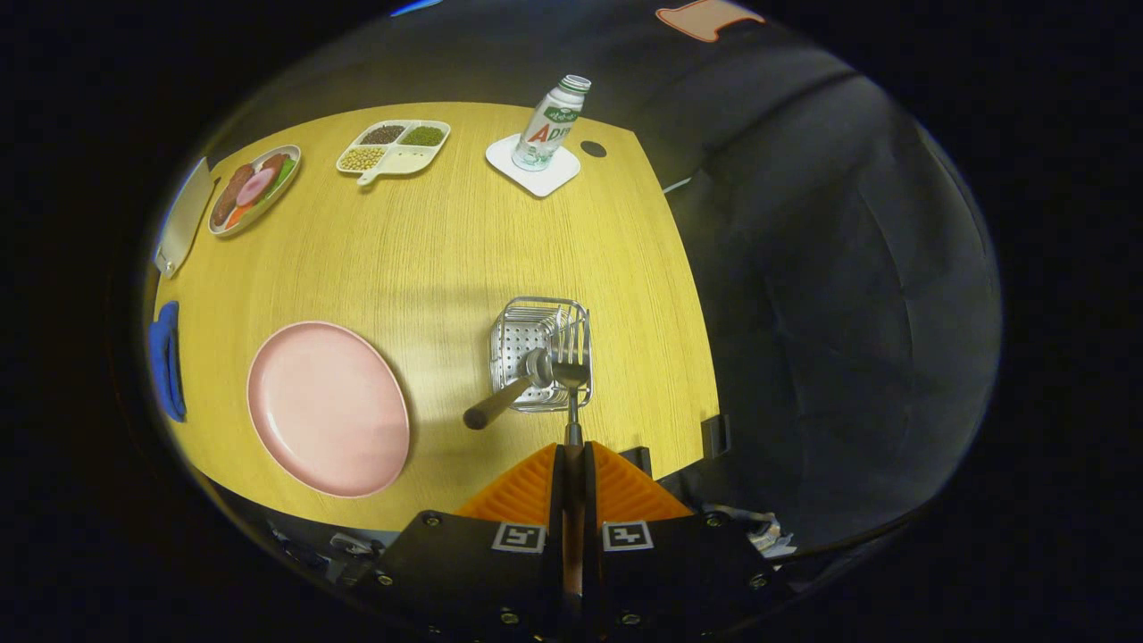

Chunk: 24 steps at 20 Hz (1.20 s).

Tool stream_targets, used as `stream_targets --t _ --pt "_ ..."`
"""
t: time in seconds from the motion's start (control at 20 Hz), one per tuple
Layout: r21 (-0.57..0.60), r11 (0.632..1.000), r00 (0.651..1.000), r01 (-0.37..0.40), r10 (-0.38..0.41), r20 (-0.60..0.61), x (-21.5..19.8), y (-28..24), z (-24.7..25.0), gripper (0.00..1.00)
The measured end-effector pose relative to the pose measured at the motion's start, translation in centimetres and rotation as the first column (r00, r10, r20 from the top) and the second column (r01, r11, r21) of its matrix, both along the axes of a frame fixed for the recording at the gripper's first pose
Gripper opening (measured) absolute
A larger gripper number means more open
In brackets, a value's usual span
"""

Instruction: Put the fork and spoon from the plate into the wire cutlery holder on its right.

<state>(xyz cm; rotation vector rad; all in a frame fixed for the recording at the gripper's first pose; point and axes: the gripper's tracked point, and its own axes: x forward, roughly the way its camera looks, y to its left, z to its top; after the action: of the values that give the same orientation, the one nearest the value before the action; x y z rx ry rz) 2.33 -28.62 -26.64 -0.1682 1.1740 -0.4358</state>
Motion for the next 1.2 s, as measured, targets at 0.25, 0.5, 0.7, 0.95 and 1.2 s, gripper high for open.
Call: stream_targets --t 0.25,0.5,0.7,0.95,1.2 --pt "0.027 1.000 0.999 -0.004 0.005 -0.043 -0.2 0.2 -1.7 0.09" --pt "0.051 0.999 0.997 -0.002 0.006 -0.073 -0.4 0.4 -2.6 0.09" --pt "0.068 0.998 0.996 -0.003 0.009 -0.085 -0.3 0.5 -3.0 0.09" --pt "0.093 0.996 0.996 -0.002 0.010 -0.083 0.4 0.4 -3.1 0.11" --pt "0.078 0.997 0.999 -0.012 0.016 -0.050 0.7 0.3 -2.0 0.18"
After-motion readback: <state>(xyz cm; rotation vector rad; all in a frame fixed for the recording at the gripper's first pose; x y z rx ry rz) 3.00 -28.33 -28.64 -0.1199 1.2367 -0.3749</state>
